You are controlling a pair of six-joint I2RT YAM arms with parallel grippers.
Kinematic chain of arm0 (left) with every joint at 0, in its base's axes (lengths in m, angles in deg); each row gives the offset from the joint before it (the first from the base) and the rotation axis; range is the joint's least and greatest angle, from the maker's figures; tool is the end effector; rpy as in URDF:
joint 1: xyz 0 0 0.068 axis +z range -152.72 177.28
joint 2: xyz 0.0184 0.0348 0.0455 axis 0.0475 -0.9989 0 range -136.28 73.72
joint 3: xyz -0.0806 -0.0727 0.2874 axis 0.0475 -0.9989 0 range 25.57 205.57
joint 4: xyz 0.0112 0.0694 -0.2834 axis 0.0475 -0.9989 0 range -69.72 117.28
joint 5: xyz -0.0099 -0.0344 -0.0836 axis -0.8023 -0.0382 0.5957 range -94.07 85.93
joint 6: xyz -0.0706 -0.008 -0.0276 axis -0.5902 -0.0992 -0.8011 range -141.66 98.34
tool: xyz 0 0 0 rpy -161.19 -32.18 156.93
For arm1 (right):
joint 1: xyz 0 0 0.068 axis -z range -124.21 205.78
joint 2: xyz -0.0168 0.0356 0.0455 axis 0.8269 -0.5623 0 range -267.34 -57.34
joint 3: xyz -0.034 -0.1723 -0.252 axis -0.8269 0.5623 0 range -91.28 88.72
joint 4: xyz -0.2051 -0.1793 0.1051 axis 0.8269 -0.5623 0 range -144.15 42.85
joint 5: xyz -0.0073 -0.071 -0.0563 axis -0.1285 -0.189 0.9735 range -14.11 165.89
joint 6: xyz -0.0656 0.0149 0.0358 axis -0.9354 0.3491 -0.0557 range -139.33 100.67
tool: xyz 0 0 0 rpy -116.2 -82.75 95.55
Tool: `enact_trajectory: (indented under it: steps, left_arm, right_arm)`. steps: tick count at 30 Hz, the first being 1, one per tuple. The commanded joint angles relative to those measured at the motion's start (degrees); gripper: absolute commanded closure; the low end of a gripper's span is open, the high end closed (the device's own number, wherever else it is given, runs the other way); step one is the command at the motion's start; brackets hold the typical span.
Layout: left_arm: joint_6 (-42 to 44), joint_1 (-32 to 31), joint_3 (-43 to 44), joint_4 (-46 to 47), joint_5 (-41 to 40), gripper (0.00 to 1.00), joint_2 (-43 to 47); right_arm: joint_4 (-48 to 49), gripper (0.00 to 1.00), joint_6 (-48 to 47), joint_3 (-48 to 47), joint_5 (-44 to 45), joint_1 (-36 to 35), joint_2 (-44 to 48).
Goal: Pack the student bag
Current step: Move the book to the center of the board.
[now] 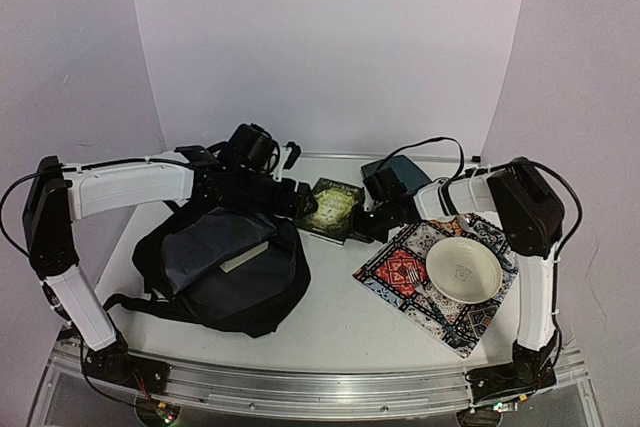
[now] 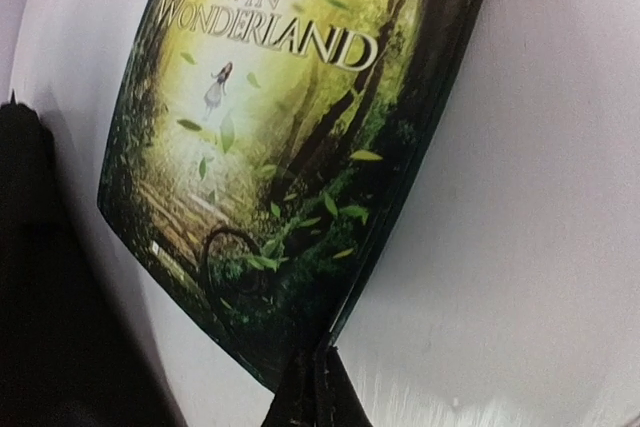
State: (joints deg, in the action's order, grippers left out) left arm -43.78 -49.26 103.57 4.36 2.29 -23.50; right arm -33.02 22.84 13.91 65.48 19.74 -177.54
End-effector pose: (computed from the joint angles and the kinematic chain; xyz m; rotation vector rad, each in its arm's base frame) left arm 0.2987 -0.3256 0.2833 0.5691 2.3482 -0.7152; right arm 0.4182 0.3188 0.1455 0.0052 2.2738 0.9668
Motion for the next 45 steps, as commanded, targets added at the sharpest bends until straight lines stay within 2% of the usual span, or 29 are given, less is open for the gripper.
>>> enact_trajectory:
  steps: [1, 4, 6, 10, 14, 19, 28, 35, 40, 45]
  left_arm:
    - [-3.9, -2.2, 2.4, 2.7, 2.7, 0.17, -2.0]
    - [-6.5, -3.4, 0.4, 4.7, 3.7, 0.24, -2.6]
    - [-7.5, -4.5, -1.0, 5.7, 4.2, 0.33, -2.9]
    - [-8.9, -6.2, -3.4, 6.8, 4.8, 0.4, -3.7]
    - [-9.8, -6.7, -7.0, 7.7, 4.0, 0.47, -4.6]
    - [-9.2, -6.5, -12.2, 7.5, -1.8, 0.55, -5.0]
    - [-8.1, -2.7, -21.1, 4.2, -12.0, 0.58, -2.3]
    - [-5.8, 4.6, -28.2, 1.8, -16.4, 0.59, 3.2]
    - [-4.3, 5.7, -27.9, -1.1, -20.4, 0.58, 7.2]
    - [-3.5, 5.8, -24.5, -2.5, -19.5, 0.48, 12.0]
  right_arm:
    - [-7.0, 0.93, -4.3, 2.0, 1.9, -0.3, 7.8]
    - [-7.0, 0.83, -6.4, 0.8, 3.1, -0.4, 10.9]
    - [-7.0, 0.74, -8.1, -0.6, 4.4, -0.4, 11.8]
    - [-6.8, 0.62, -12.4, -5.2, 5.0, -0.3, 9.0]
    - [-6.1, 0.58, -15.2, -11.0, 4.5, -0.3, 3.1]
    - [-4.8, 0.56, -17.0, -16.8, 3.4, -0.8, -4.4]
    - [-6.7, 0.47, -18.6, -19.3, 4.4, -3.1, -10.4]
    - [-19.1, 0.45, -16.4, -18.8, 7.0, -6.2, -12.1]
    - [-25.7, 0.45, -15.6, -15.5, 5.8, -10.1, -11.2]
    - [-29.0, 0.44, -15.4, -10.2, 5.3, -14.1, -6.3]
